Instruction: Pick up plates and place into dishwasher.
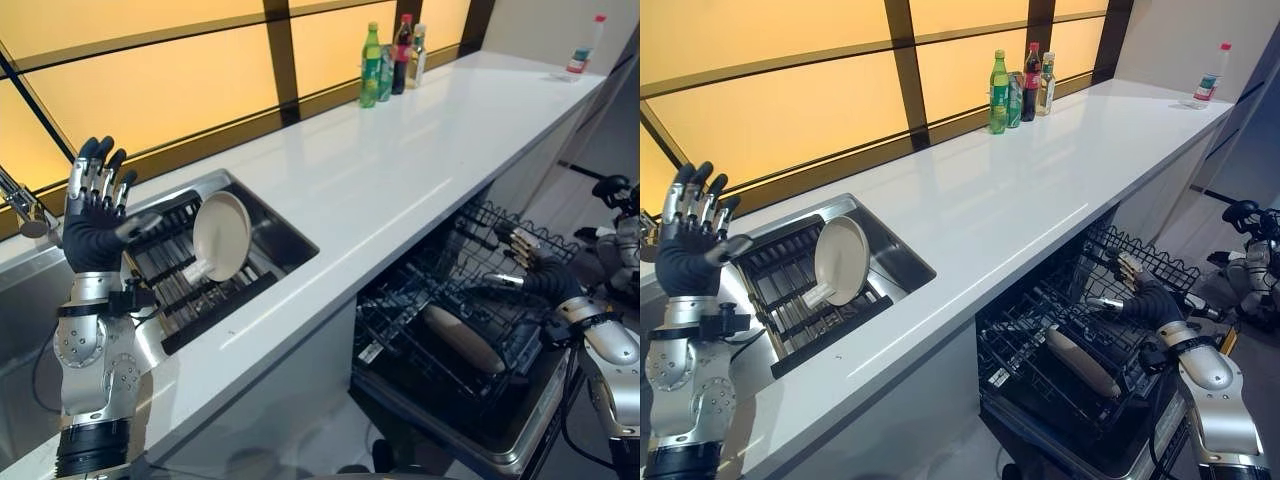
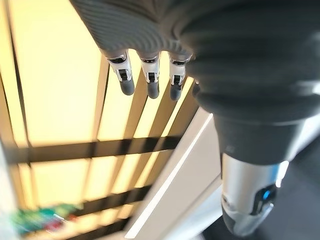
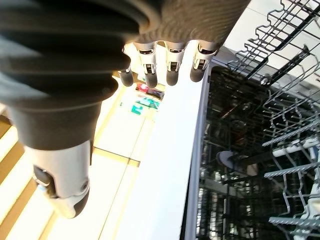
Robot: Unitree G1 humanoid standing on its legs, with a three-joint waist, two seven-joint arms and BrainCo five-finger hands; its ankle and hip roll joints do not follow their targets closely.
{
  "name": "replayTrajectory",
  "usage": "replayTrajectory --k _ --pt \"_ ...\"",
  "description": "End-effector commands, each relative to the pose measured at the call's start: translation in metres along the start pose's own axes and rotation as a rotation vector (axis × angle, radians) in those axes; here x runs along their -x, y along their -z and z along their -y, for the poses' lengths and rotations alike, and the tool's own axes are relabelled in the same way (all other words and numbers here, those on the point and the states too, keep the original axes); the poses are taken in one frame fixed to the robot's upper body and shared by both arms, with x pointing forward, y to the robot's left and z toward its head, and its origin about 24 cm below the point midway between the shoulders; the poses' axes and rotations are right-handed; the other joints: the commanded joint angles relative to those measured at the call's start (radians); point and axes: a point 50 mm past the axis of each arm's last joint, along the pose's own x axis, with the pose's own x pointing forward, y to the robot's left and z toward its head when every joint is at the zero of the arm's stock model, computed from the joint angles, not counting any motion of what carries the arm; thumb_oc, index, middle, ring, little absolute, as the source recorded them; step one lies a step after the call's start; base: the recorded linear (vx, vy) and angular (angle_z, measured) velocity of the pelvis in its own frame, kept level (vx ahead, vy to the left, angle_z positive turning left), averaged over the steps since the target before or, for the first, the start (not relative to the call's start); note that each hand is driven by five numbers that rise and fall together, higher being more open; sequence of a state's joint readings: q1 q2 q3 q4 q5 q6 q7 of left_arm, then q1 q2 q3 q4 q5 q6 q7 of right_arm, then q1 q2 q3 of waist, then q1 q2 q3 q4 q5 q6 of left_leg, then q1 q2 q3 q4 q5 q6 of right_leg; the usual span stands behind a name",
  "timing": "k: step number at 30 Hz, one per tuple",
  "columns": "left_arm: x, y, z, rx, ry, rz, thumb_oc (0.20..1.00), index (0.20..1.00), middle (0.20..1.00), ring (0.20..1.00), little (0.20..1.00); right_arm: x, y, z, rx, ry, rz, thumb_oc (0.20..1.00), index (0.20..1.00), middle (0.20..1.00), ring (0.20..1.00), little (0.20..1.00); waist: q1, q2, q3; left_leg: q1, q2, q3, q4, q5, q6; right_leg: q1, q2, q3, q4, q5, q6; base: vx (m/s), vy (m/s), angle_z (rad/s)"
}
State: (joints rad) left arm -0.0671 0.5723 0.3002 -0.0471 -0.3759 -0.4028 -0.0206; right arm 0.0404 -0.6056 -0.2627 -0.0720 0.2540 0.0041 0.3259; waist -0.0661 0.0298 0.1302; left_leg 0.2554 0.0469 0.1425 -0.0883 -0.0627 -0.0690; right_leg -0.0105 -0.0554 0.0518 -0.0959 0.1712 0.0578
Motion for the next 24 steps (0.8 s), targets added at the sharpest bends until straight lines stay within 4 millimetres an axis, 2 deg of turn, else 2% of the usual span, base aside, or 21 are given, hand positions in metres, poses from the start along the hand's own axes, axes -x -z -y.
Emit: replayTrajectory --k 1,3,4,6,12,14,16,17,18,20,21,24 --pt "-0.009 -0.01 -0.03 -0.298 -0.05 0.042 1.0 1.0 1.0 1.0 1.0 -0.008 -0.031 -0.001 -0.012 -0.052 0.197 1.0 1.0 1.0 1.0 1.0 -0.001 -0.036 -0.029 -0.062 -0.031 0.036 0.036 -0.022 0.05 0.04 -0.103 -0.16 0.093 -0.087 0.105 -0.18 -0.017 -0.48" --pt "-0.013 -0.013 -0.036 -0.409 -0.06 0.056 1.0 1.0 1.0 1.0 1.0 -0.013 -0.032 -0.007 -0.02 -0.071 0.209 1.0 1.0 1.0 1.0 1.0 0.018 -0.029 -0.026 -0.081 -0.021 0.046 0.036 0.001 0.06 0.023 -0.102 -0.19 0.225 -0.131 0.098 -0.17 -0.029 -0.59" --pt "-0.016 -0.015 -0.038 -0.441 -0.062 0.062 1.0 1.0 1.0 1.0 1.0 -0.013 -0.032 -0.008 -0.018 -0.077 0.209 1.0 1.0 1.0 1.0 1.0 0.025 -0.029 -0.028 -0.092 -0.021 0.044 0.038 0.009 0.062 0.023 -0.093 -0.194 0.242 -0.147 0.092 -0.11 -0.085 -0.27" --pt "-0.018 -0.02 -0.044 -0.468 -0.078 0.064 1.0 1.0 1.0 1.0 1.0 -0.012 -0.034 -0.007 -0.018 -0.087 0.212 1.0 1.0 1.0 1.0 1.0 0.045 -0.037 -0.036 -0.118 -0.019 0.038 0.05 0.023 0.047 0.044 -0.085 -0.221 0.183 -0.165 0.073 -0.08 -0.156 -0.16" --pt "-0.016 -0.01 -0.043 -0.503 -0.121 0.036 1.0 1.0 1.0 1.0 1.0 -0.014 -0.036 0.001 -0.018 -0.096 0.213 1.0 1.0 1.0 1.0 1.0 0.05 -0.041 -0.037 -0.155 0.02 0.013 0.098 0.037 -0.002 0.084 -0.038 -0.216 0.102 -0.174 0.024 -0.06 -0.138 -0.18" --pt "-0.01 -0.007 -0.043 -0.533 -0.114 0.025 1.0 1.0 1.0 1.0 1.0 -0.014 -0.039 0.002 -0.009 -0.109 0.214 1.0 1.0 1.0 1.0 1.0 0.053 -0.048 -0.03 -0.18 0.019 0.01 0.18 0.014 -0.016 0.088 -0.039 -0.22 0.101 -0.178 0.008 -0.01 -0.073 -0.01" --pt "-0.002 -0.005 -0.046 -0.606 -0.101 0.018 1.0 1.0 1.0 1.0 1.0 -0.013 -0.04 0.003 -0.006 -0.118 0.205 1.0 1.0 1.0 1.0 1.0 0.067 -0.05 -0.015 -0.22 0.014 -0.028 0.258 0.012 -0.026 0.098 -0.034 -0.21 0.104 -0.178 -0.005 0.05 -0.017 -0.01" --pt "0.002 -0.003 -0.047 -0.629 -0.097 0.009 1.0 1.0 1.0 1.0 1.0 -0.014 -0.04 0.004 -0.001 -0.12 0.199 1.0 1.0 1.0 1.0 1.0 0.073 -0.046 -0.009 -0.225 0.009 -0.054 0.252 0.017 -0.024 0.099 -0.032 -0.201 0.109 -0.178 -0.007 0.11 0.074 -0.05" --pt "0.005 -0.002 -0.049 -0.67 -0.095 0.0 1.0 1.0 1.0 1.0 1.0 -0.015 -0.04 0.003 0.005 -0.127 0.195 1.0 1.0 1.0 1.0 1.0 0.086 -0.039 -0.004 -0.233 0.008 -0.106 0.216 0.04 -0.025 0.1 -0.026 -0.182 0.113 -0.18 -0.008 0.15 0.105 -0.21" --pt "0.01 0.0 -0.053 -0.763 -0.099 -0.009 1.0 1.0 1.0 1.0 1.0 -0.019 -0.044 0.0 0.009 -0.147 0.205 1.0 1.0 1.0 1.0 1.0 0.107 -0.025 0.008 -0.249 0.018 -0.168 0.14 0.102 -0.032 0.111 -0.022 -0.149 0.117 -0.198 -0.009 0.15 0.155 -0.44" --pt "0.011 0.0 -0.055 -0.823 -0.095 -0.008 1.0 1.0 1.0 1.0 1.0 -0.021 -0.045 -0.001 0.013 -0.154 0.211 1.0 1.0 1.0 1.0 1.0 0.114 -0.019 0.013 -0.267 0.027 -0.18 0.117 0.137 -0.038 0.117 -0.024 -0.142 0.119 -0.208 -0.01 0.11 0.188 -0.6" --pt "0.009 -0.002 -0.069 -0.961 -0.093 0.001 1.0 1.0 1.0 1.0 1.0 -0.02 -0.045 -0.001 0.011 -0.177 0.215 1.0 1.0 1.0 1.0 1.0 0.112 -0.003 0.011 -0.269 0.028 -0.172 0.094 0.131 -0.038 0.101 -0.046 -0.156 0.136 -0.224 -0.004 0.09 0.176 -0.87"
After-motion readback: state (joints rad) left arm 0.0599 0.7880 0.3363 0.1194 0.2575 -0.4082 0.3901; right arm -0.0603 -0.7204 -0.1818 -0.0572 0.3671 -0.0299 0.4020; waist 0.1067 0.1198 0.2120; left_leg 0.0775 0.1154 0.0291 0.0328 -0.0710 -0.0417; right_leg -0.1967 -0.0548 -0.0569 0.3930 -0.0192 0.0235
